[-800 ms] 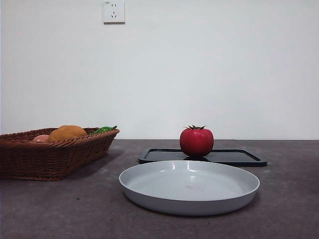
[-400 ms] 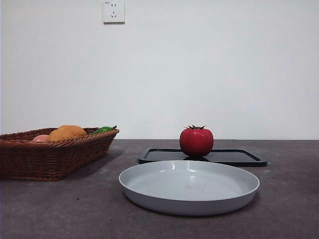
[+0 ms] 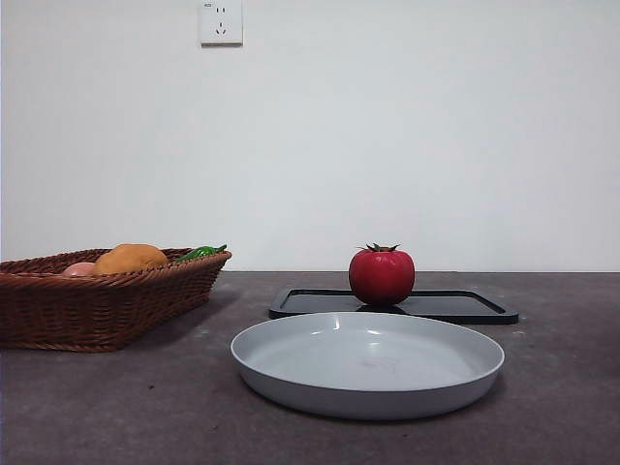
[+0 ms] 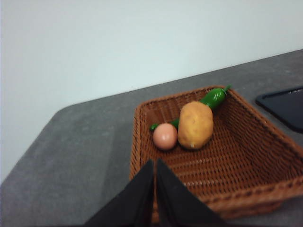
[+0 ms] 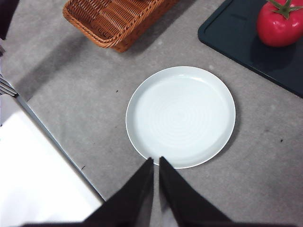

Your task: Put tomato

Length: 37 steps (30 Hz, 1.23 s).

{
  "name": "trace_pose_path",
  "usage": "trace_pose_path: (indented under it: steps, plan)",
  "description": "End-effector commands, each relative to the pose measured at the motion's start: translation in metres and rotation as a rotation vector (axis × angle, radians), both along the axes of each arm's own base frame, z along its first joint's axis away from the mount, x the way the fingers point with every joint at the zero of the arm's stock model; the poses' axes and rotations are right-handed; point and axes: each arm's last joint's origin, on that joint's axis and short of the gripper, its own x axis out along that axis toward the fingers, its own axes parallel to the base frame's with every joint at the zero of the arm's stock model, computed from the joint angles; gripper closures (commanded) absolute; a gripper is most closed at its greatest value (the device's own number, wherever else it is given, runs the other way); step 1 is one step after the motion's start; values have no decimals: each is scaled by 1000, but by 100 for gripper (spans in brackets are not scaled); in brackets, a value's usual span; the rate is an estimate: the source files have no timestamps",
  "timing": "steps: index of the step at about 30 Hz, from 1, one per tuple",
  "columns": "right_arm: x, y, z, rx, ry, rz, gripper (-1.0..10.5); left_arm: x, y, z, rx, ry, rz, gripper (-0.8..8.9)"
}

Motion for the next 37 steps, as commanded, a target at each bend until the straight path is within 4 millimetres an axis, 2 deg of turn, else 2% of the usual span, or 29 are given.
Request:
trace_pose_path:
  steps: [1, 11, 37]
  plan:
    - [1, 1, 2, 8, -4, 3, 940, -1, 0, -7, -6, 13, 4, 806]
    - [1, 1, 2, 8, -5, 3, 940, -4, 0, -23, -15, 158, 8, 806]
    - [1, 1, 3, 8, -6, 3, 940, -4, 0, -23, -40, 158, 11, 806]
